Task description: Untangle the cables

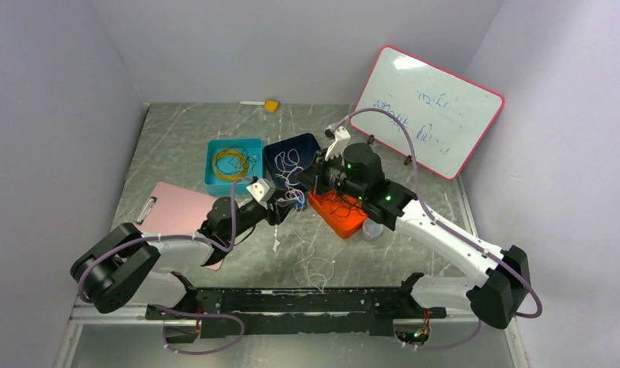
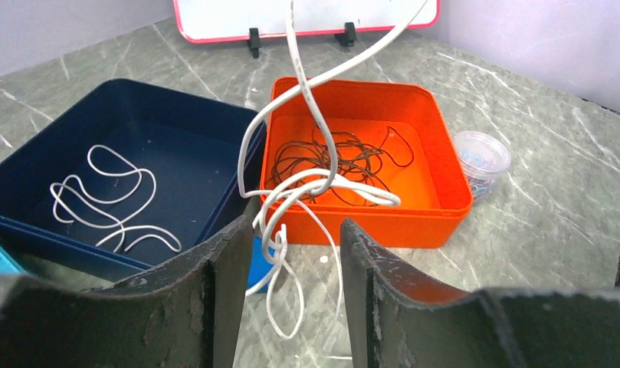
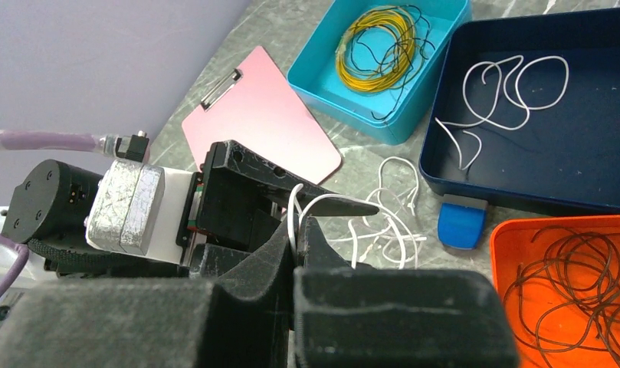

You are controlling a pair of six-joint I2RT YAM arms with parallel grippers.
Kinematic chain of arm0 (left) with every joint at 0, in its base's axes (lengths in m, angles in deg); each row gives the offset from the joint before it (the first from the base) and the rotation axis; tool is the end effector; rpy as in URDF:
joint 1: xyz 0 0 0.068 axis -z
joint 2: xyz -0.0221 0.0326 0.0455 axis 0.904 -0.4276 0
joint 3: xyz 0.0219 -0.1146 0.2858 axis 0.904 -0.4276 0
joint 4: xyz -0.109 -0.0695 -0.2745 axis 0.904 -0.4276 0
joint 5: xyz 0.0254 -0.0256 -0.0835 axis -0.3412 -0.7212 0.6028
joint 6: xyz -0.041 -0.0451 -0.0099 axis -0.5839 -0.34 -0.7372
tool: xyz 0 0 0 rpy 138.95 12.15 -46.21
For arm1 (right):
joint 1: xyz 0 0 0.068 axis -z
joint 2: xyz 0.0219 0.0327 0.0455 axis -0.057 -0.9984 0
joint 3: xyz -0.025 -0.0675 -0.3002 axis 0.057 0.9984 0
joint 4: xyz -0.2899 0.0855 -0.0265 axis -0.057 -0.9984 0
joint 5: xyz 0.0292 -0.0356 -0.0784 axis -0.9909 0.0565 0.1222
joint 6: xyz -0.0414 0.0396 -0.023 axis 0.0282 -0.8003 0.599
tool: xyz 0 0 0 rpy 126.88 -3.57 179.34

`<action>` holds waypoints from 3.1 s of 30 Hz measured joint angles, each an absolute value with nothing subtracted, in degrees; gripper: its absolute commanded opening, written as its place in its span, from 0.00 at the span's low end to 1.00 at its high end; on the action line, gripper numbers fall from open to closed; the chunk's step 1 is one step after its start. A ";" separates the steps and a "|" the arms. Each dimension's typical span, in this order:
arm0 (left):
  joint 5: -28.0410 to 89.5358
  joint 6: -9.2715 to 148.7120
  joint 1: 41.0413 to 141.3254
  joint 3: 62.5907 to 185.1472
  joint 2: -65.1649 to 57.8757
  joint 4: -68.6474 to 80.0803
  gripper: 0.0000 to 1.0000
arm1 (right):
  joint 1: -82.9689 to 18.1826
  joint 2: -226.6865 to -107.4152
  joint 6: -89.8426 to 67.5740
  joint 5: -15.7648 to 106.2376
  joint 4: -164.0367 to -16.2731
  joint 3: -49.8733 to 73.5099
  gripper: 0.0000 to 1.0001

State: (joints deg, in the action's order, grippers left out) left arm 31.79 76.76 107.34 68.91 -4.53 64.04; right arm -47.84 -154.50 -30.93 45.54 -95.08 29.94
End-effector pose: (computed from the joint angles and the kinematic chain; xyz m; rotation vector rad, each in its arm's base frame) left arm 0.1926 -0.1877 0.1913 0.6463 1.4636 -0.7724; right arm 0.2242 0.2293 0.3630 -0.4012 1.9337 0.9596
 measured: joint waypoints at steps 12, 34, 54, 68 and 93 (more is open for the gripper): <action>33.29 78.12 106.81 70.22 -5.56 63.88 0.07 | -47.84 -154.46 -30.89 45.87 -95.10 29.94 0.00; 19.26 68.07 105.74 61.50 13.28 46.53 0.07 | -47.65 -145.21 -25.53 67.38 -100.72 27.31 0.00; -2.11 55.48 105.26 69.37 22.00 19.51 0.07 | -47.58 -142.63 -20.31 61.78 -104.28 24.54 0.00; -2.16 59.59 104.93 81.50 26.00 7.08 0.07 | -47.65 -145.48 -25.88 44.89 -118.44 37.52 0.02; 14.93 74.05 104.91 88.02 27.27 4.06 0.07 | -48.13 -145.06 -24.29 47.07 -94.97 40.08 0.73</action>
